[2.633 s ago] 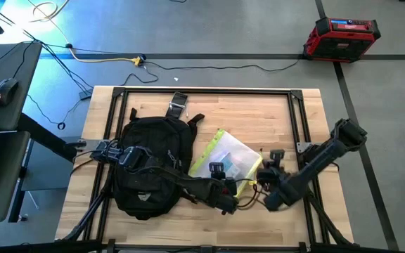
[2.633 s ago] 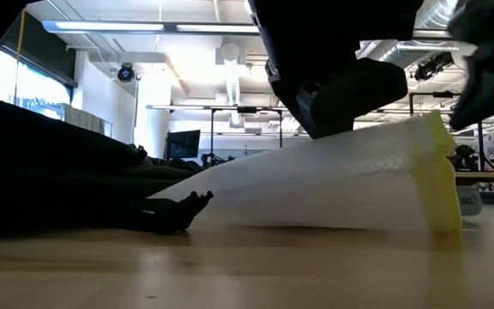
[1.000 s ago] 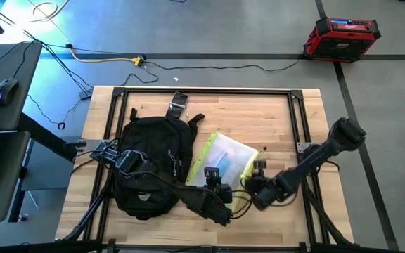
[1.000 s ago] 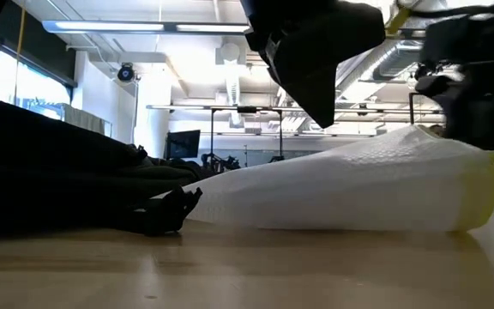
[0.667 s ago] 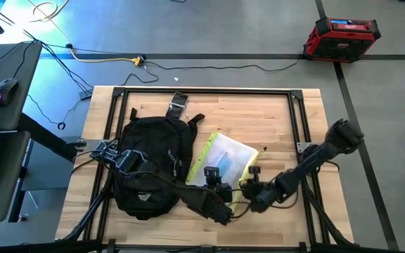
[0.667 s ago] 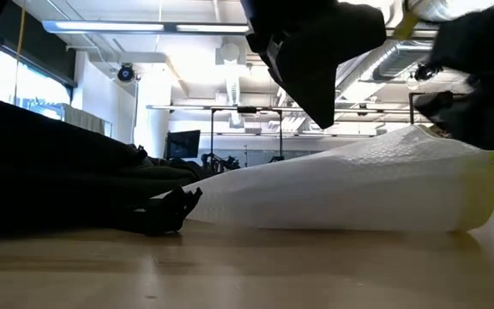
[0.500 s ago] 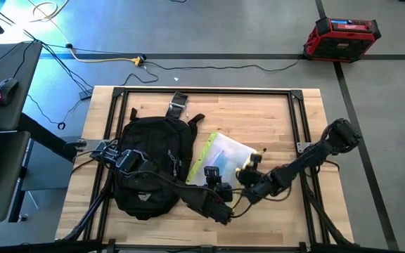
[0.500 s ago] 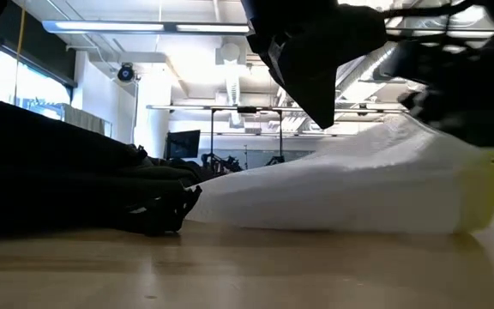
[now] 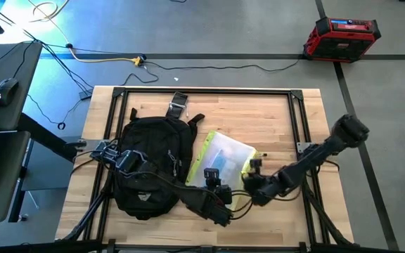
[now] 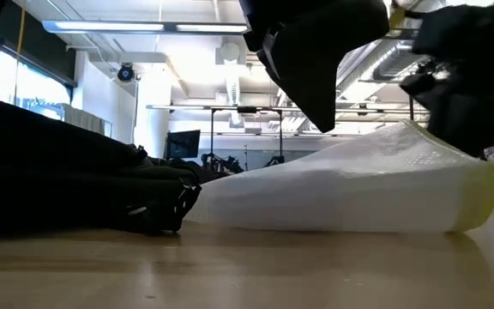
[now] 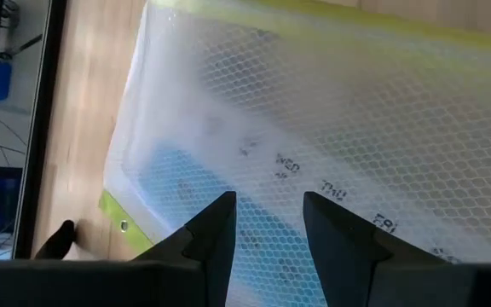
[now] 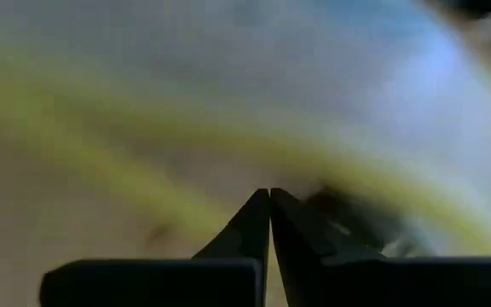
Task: Unpack backpack
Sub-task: Close the green zip bag
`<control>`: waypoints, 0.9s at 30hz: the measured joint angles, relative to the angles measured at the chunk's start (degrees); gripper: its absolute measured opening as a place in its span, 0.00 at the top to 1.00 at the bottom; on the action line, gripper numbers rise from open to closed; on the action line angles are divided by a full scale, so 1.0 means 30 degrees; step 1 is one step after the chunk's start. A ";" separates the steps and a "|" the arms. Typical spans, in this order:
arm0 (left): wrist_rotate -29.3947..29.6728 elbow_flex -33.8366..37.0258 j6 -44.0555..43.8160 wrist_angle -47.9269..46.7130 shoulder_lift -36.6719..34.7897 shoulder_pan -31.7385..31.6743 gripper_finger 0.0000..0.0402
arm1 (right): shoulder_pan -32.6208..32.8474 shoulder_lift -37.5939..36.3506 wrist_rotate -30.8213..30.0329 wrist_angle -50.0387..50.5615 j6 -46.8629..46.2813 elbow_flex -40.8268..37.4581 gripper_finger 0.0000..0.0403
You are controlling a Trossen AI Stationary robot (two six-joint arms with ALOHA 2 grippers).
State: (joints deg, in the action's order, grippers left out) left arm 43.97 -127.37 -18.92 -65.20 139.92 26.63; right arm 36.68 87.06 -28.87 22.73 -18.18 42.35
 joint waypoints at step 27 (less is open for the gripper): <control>-0.2487 -0.0007 1.1233 0.8746 0.2847 0.1046 0.49 | 0.6997 -0.1302 0.0451 0.0801 -0.1231 0.0000 0.47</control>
State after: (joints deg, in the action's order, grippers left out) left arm 36.51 -127.39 14.78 -38.96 148.46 29.77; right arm 57.67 83.15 -27.52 25.13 -21.87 42.35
